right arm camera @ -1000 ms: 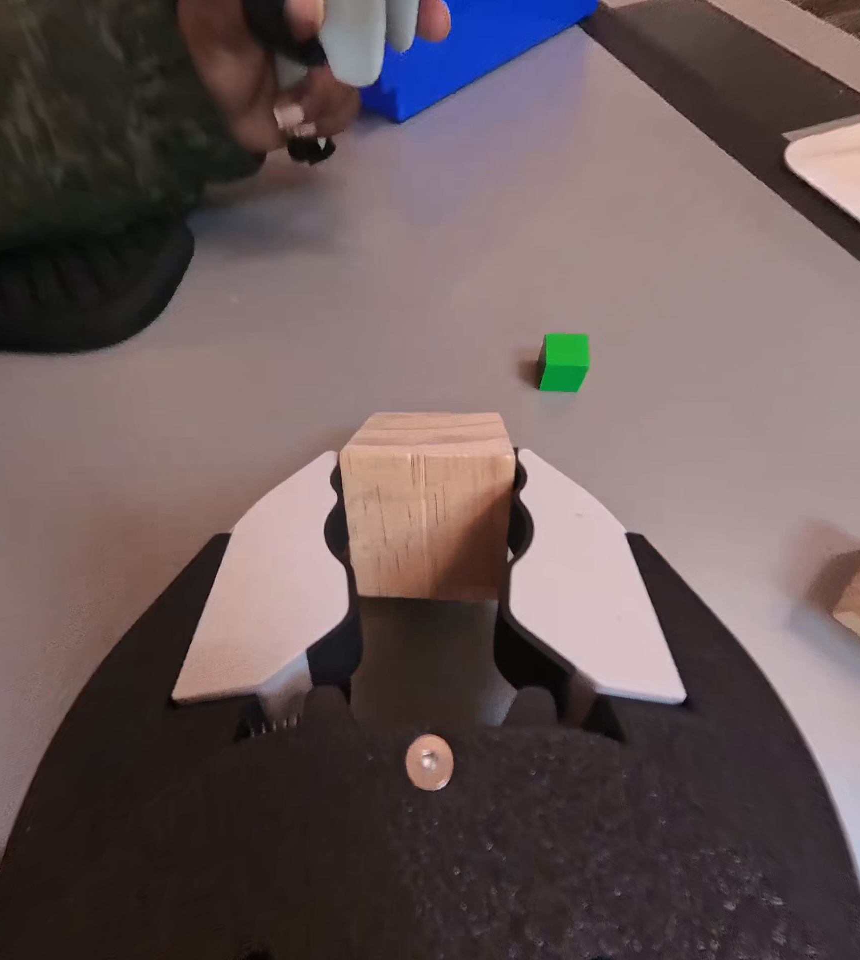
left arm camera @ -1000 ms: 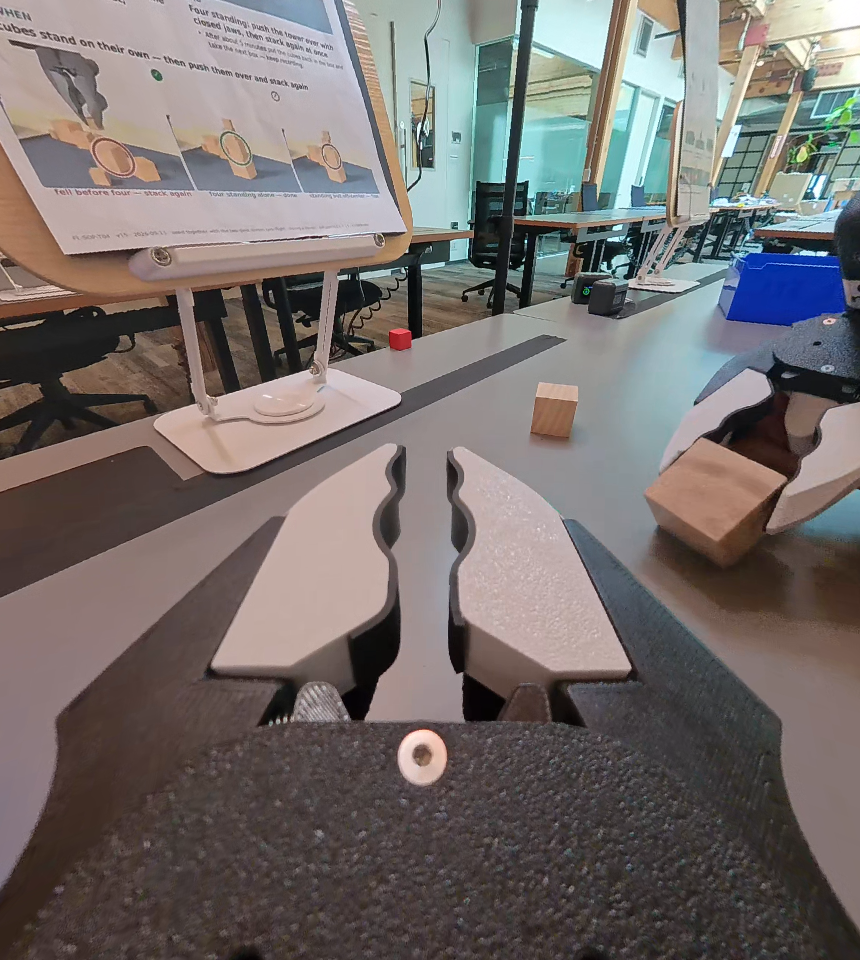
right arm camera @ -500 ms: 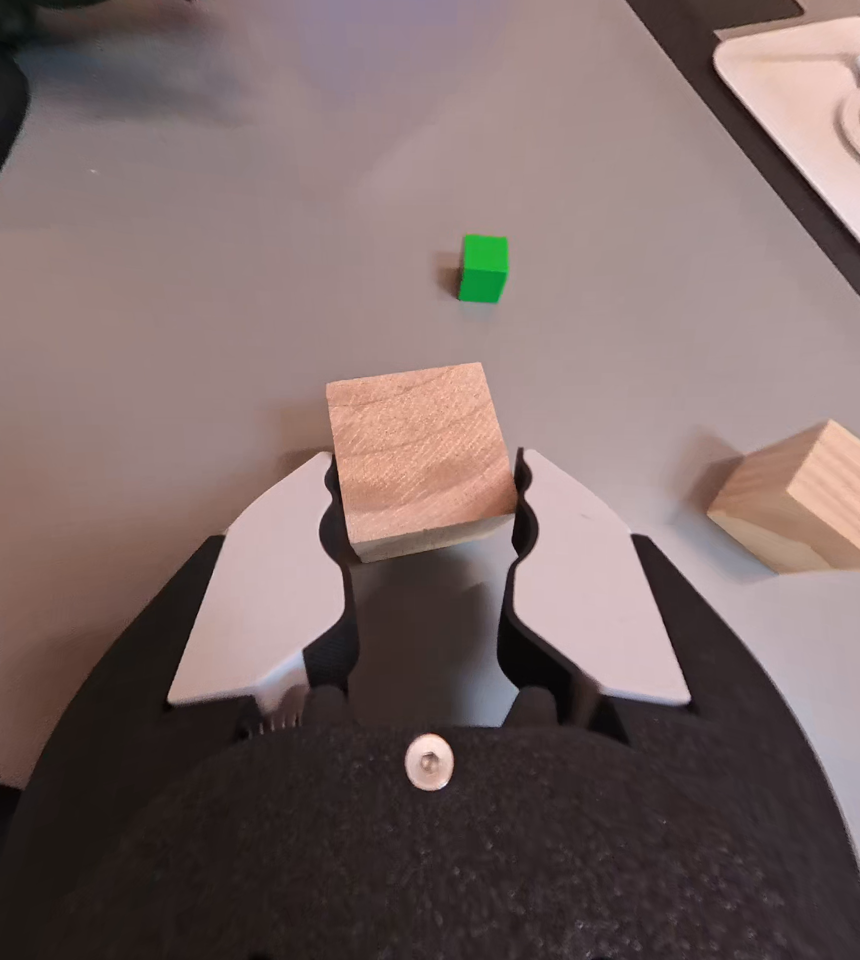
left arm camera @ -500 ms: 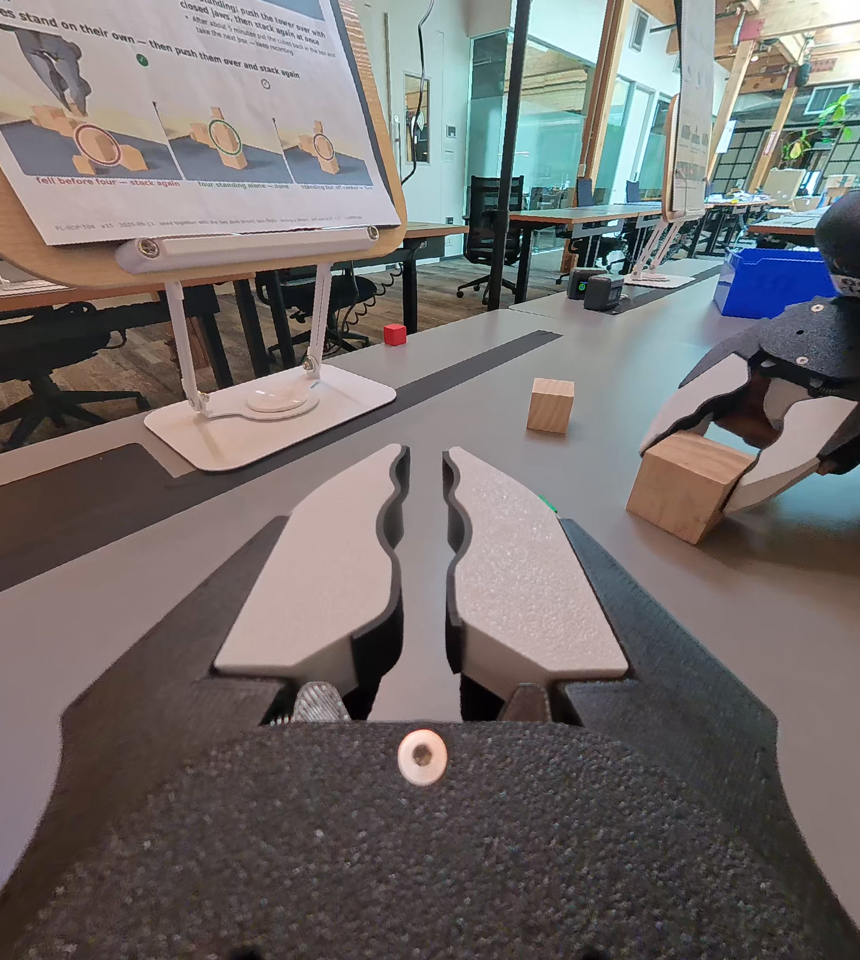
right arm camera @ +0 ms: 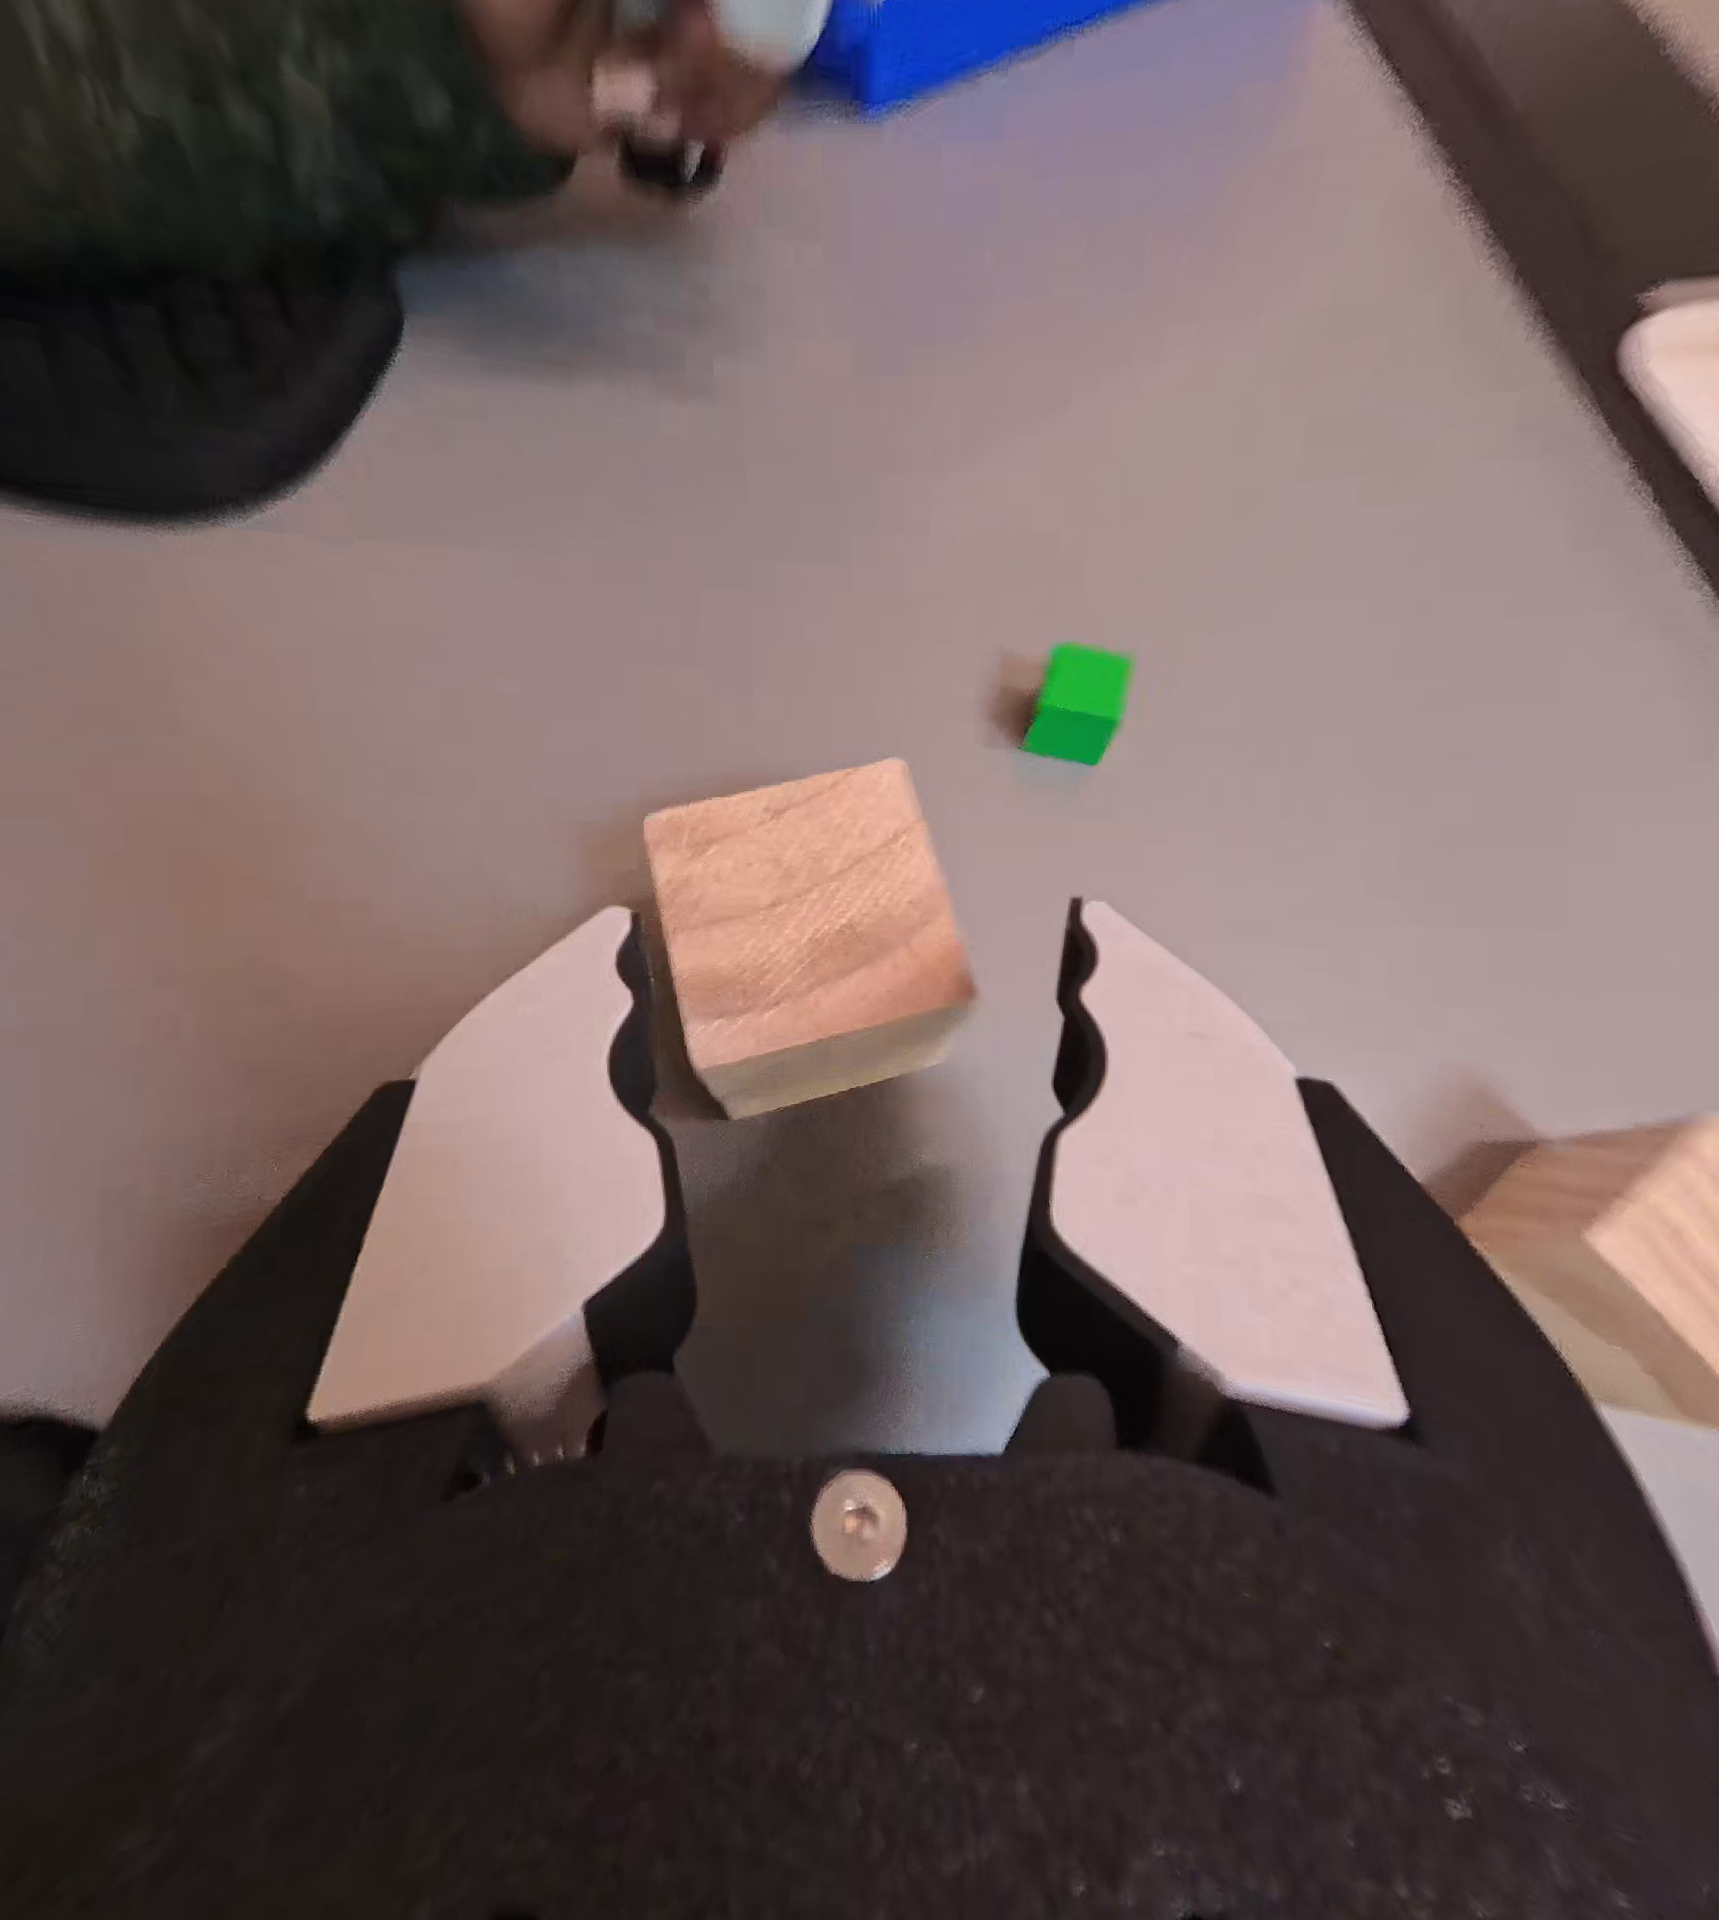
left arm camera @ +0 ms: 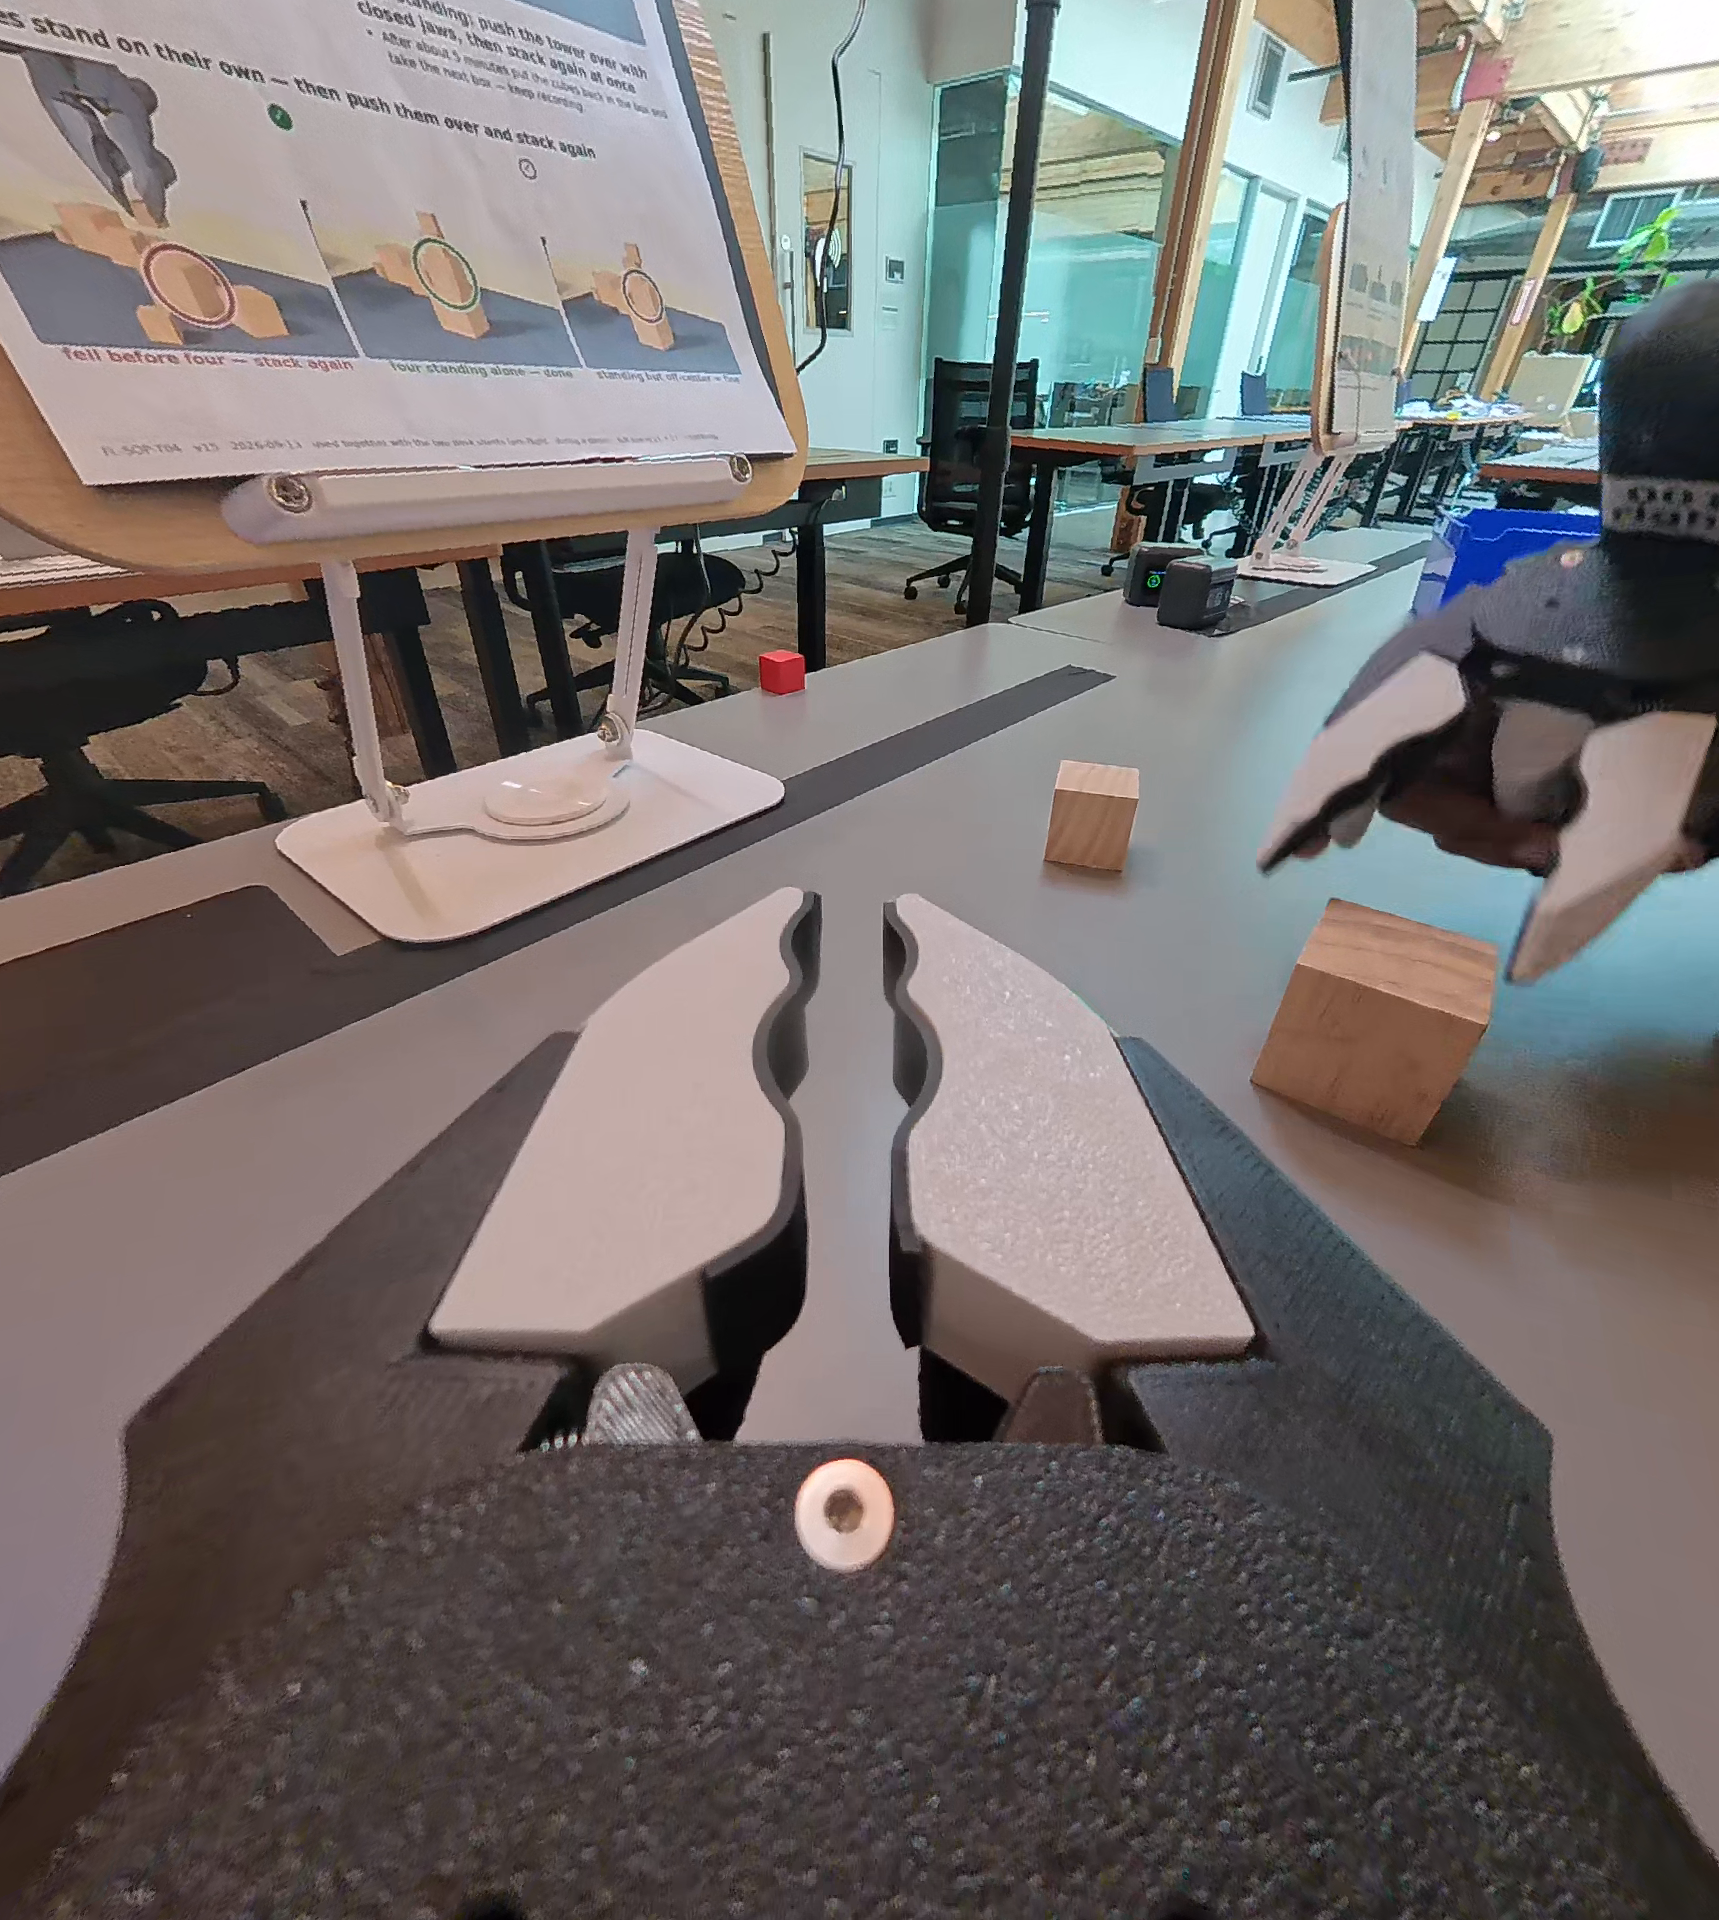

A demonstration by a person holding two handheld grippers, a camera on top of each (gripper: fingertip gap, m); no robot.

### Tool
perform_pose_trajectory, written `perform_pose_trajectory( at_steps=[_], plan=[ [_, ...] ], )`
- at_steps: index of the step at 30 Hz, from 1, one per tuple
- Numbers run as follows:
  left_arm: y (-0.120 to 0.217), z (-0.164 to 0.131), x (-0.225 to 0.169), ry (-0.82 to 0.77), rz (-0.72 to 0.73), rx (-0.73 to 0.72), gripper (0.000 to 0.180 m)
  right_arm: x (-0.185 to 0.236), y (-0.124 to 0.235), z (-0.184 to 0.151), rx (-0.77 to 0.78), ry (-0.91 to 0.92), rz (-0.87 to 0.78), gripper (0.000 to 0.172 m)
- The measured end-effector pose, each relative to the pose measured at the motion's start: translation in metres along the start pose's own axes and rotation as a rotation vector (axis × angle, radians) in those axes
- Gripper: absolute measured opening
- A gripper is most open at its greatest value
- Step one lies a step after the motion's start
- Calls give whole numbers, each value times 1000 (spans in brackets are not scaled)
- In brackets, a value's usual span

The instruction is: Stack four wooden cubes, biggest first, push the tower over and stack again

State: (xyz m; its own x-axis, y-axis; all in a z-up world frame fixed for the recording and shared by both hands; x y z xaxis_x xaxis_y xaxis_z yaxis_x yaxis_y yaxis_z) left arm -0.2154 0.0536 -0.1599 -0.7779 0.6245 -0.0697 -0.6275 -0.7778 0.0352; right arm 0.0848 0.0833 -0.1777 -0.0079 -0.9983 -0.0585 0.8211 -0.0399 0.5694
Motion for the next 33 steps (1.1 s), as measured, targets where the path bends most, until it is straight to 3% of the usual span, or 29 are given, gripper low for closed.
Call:
perform_pose_trajectory(
  at_steps=[3,7,12,13,14,16,18,22,26,33],
  plan=[
    [-1,0,0,-1,-5,0,11,-30,31,3,-90,-108,-179,68],
    [-2,0,-1,-6,-6,4,11,-80,41,-21,25,-294,-496,68],
    [0,0,-1,-13,8,5,11,-101,15,-42,117,-451,-610,71],
    [0,1,-1,-13,10,2,10,-102,12,-45,142,-462,-637,66],
    [0,1,0,-12,11,3,10,-103,10,-48,158,-464,-661,47],
    [-1,1,0,-11,10,10,10,-103,10,-49,146,-442,-673,45],
    [-1,0,-1,-14,7,15,9,-95,15,-37,49,-349,-582,44],
    [-1,3,-2,-24,7,6,8,-50,34,15,-271,-150,-172,44],
    [-1,2,-1,-22,12,16,8,-8,28,29,-251,8,128,44],
    [0,2,-1,-16,17,15,8,0,12,14,-148,73,213,44]
  ],
)
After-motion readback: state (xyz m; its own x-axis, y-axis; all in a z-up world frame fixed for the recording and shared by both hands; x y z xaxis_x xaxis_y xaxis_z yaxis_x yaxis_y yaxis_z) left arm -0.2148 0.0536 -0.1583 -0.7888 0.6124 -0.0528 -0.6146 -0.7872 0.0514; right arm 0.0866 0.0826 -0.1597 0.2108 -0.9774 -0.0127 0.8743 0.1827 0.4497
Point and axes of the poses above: each gripper's, where its closed fingertips meet, y back along the fingers, z out of its top, x = y × z across the jaws, the point moved 8 cm from there along y, back along the fingers, and after that the axes turned 3 degrees about y, right-handed, at the moved point
